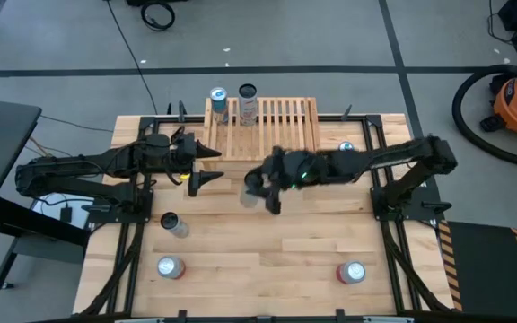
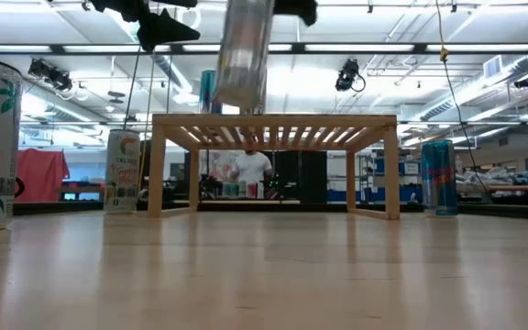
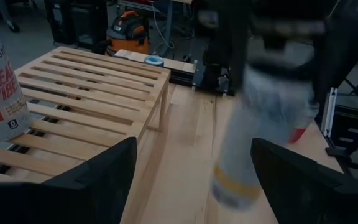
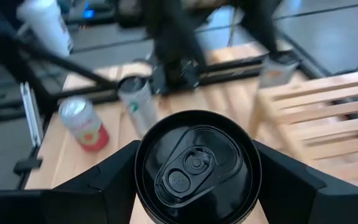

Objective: Place canned beverage on shelf
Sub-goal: Put the bottom white yellow soda can on the shelf

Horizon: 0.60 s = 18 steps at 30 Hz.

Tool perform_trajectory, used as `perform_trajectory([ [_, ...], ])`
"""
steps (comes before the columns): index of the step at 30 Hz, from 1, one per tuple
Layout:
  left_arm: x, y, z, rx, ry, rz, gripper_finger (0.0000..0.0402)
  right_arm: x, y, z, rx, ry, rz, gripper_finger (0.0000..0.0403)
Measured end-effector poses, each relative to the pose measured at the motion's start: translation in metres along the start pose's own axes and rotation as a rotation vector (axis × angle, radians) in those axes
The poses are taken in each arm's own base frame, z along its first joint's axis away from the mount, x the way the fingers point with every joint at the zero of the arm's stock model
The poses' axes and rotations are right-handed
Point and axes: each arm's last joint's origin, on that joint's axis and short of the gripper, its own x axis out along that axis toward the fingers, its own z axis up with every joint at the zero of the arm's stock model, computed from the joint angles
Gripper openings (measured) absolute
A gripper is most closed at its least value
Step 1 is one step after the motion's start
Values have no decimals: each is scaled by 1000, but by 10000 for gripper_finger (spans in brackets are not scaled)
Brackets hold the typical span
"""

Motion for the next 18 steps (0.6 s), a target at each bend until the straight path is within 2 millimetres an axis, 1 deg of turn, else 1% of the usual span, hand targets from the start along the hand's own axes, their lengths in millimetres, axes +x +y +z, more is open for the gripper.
perform_trajectory([
  [4, 0, 0, 0, 0, 0, 0, 318, -30, -23, 19, 26, -66, -40, 271],
  [7, 0, 0, 0, -1, 2, 0, 318, -53, -45, 32, 28, -130, -92, 271],
  [9, 0, 0, 0, -1, 3, 0, 318, -65, -61, 38, 24, -151, -139, 271],
  [12, 0, 0, 0, -7, 3, 0, 318, -78, -87, 44, 14, -171, -187, 271],
  [15, 0, 0, 0, -27, 4, 0, 318, -90, -115, 55, 11, -184, -242, 271],
  [18, 0, 0, -1, -27, 7, 1, 318, -97, -137, 67, 11, -178, -270, 271],
])
